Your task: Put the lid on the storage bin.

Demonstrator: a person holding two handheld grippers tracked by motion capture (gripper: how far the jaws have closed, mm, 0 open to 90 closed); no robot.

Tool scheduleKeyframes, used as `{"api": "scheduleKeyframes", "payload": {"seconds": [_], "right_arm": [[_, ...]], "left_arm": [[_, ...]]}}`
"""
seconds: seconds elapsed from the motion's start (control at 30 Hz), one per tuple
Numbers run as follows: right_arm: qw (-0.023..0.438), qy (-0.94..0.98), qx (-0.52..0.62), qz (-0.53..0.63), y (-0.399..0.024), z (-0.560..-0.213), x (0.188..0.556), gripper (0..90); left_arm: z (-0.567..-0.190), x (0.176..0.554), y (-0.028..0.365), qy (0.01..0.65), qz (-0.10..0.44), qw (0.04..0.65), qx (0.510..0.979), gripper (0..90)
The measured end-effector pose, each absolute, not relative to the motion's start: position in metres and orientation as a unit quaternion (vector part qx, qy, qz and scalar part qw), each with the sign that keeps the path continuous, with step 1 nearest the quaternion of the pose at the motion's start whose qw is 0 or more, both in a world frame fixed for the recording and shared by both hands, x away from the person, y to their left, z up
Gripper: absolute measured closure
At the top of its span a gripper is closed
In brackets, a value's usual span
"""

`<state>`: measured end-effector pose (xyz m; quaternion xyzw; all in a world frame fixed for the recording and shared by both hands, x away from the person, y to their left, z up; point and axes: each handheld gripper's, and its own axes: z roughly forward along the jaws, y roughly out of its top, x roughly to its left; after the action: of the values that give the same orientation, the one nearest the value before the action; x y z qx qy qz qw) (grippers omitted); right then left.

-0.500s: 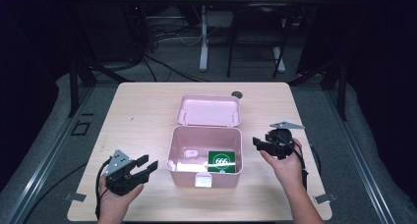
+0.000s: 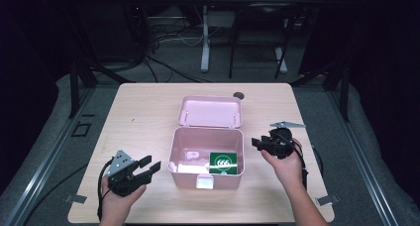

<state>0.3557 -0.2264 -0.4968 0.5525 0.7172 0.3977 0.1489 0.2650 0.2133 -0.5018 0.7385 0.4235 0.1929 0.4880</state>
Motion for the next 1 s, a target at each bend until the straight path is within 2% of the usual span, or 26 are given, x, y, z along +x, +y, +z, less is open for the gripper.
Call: {"api": "scheduleKeyframes", "payload": {"seconds": [0.17, 0.33, 0.5, 0.6, 0.83, 1.0], "right_arm": [[0.142, 0.739, 0.539, 0.378, -0.222, -0.489, 0.358, 58.0], [0.116, 0.757, 0.533, 0.360, -0.221, -0.470, 0.366, 54.9], [0.142, 0.779, 0.508, 0.340, -0.210, -0.449, 0.375, 55.5], [0.141, 0.777, 0.511, 0.340, -0.205, -0.443, 0.379, 51.4], [0.128, 0.770, 0.527, 0.336, -0.196, -0.430, 0.401, 51.4], [0.127, 0.767, 0.542, 0.320, -0.192, -0.426, 0.417, 53.6]], "left_arm": [[-0.498, 0.266, 0.210, 0.414, 0.191, 0.496, 0.739, 55.8], [-0.494, 0.268, 0.208, 0.409, 0.180, 0.498, 0.743, 54.9], [-0.489, 0.269, 0.203, 0.396, 0.177, 0.506, 0.746, 54.8], [-0.486, 0.269, 0.198, 0.384, 0.172, 0.500, 0.757, 56.2], [-0.483, 0.271, 0.188, 0.374, 0.174, 0.489, 0.769, 58.6], [-0.482, 0.274, 0.184, 0.373, 0.170, 0.495, 0.766, 52.2]]}}
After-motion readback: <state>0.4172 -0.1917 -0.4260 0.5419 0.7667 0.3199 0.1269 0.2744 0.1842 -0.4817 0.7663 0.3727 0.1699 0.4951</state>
